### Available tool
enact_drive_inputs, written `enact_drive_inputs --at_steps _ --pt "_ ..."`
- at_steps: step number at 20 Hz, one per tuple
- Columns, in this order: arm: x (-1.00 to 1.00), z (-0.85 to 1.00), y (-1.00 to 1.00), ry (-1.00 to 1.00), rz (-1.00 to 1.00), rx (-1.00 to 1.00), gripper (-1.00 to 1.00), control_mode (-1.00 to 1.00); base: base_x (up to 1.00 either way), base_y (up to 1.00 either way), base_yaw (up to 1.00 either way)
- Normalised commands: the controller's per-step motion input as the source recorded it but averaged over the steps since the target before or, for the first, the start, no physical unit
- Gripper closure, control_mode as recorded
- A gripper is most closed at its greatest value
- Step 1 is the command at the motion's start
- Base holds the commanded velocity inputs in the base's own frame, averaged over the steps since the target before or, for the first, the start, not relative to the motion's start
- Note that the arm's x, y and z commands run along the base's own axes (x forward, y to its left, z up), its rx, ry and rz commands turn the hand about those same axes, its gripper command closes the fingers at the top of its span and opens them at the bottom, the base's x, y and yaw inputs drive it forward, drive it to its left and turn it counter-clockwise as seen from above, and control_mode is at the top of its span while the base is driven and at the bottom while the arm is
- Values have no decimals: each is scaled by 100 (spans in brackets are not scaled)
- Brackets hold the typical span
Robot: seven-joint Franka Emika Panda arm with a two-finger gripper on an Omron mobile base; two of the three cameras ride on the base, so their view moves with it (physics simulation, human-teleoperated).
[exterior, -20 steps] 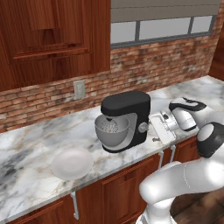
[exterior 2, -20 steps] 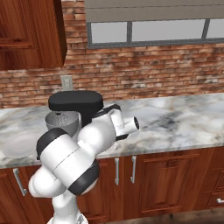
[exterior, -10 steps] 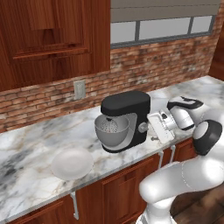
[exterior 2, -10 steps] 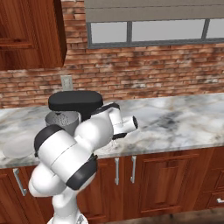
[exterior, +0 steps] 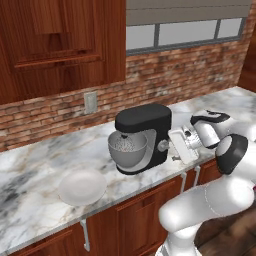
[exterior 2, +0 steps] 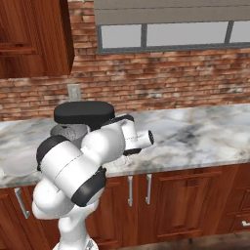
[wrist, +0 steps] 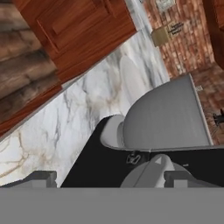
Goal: Add butter and sugar cubes to the stand mixer bowl and then turn on the stand mixer to begin making frosting.
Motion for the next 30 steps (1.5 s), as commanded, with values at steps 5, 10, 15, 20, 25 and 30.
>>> enact_drive_inputs --at_steps 5,10,15,20,25,30 --pt "34 -34 11 5 -5 -4 -100 -100 0 0 0" --pt "52 -57 25 12 -9 -10 -100 -100 0 0 0" --pt "31 -78 37 15 -14 -14 -100 -100 0 0 0" --pt "-1 -94 97 7 -19 -25 -100 -100 0 0 0" --pt "-2 -49 100 0 -23 -27 -100 -100 0 0 0" --pt "0 -3 100 0 -18 -25 -100 -100 0 0 0"
